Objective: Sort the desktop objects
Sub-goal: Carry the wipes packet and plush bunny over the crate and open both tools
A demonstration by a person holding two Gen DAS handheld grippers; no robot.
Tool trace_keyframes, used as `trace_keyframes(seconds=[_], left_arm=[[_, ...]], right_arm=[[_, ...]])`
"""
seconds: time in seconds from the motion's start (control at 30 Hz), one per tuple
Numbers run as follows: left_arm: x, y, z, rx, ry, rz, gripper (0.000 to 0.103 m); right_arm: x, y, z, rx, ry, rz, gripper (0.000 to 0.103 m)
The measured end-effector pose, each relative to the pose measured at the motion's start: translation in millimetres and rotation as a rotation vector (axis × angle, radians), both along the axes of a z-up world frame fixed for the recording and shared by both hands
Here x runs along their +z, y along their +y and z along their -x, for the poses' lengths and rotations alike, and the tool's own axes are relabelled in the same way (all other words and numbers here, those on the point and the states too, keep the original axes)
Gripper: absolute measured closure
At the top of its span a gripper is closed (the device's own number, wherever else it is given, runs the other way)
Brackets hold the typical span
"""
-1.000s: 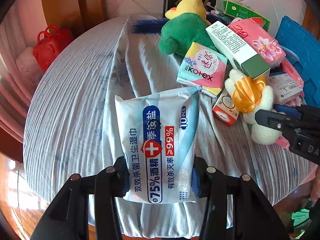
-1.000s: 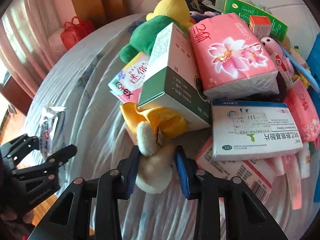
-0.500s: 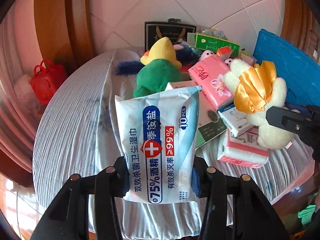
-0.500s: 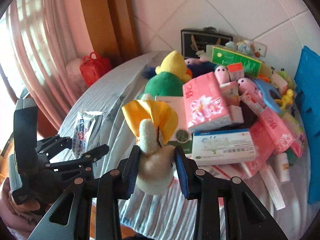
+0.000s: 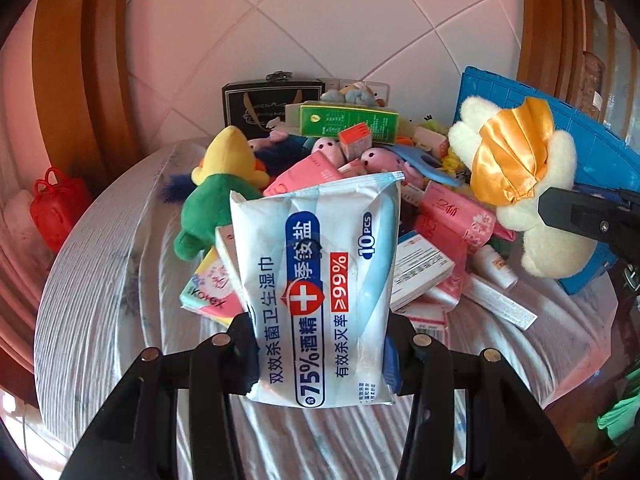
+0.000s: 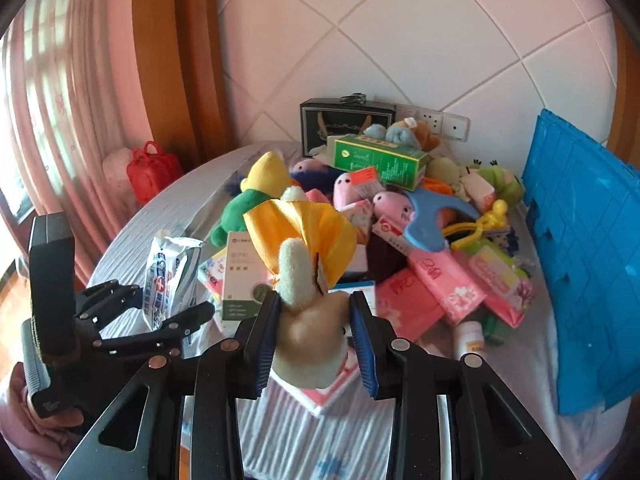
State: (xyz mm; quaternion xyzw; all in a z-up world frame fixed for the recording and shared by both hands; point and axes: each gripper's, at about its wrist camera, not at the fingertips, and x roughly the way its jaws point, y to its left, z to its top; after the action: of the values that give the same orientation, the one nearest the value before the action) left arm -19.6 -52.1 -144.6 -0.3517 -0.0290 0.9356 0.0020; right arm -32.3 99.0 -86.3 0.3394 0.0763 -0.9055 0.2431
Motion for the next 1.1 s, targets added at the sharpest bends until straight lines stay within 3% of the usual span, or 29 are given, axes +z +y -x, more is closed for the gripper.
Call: trace_keyframes(seconds=[0.2, 0.37, 0.6, 0.8, 0.97, 1.1], left_arm=[[21.2, 78.1, 33.1, -0.041, 0.028, 0.052, 0.057], [49.8, 146.4, 59.7, -0.100, 0.077, 0.046, 0.057], [110.6, 249.1, 86.8, -0.208, 0.215, 0.065, 0.057], [160.0, 332.9, 107.9, -0.264, 0.317, 0.058, 0.057], [190.2, 387.5, 124.9, -0.306, 0.338, 0.013, 0.057], [208.9, 421.8, 144.5, -0.353, 0.285, -0.093, 0.057]], right_arm=[[21.9, 71.3, 11.6, 0.009, 0.049, 0.015, 0.069], [51.7, 138.0, 17.5, -0.024, 0.133, 0.043, 0.069], [97.8, 259.1, 16.0, -0.159, 0.310, 0.117, 0.069], [115.6, 365.4, 28.6, -0.309, 0.392, 0.125, 0.069], [125.6, 431.8, 48.8, -0.391, 0.410, 0.098, 0.069], [133.9, 470.3, 70.3, -0.432, 0.436, 0.050, 0.069]])
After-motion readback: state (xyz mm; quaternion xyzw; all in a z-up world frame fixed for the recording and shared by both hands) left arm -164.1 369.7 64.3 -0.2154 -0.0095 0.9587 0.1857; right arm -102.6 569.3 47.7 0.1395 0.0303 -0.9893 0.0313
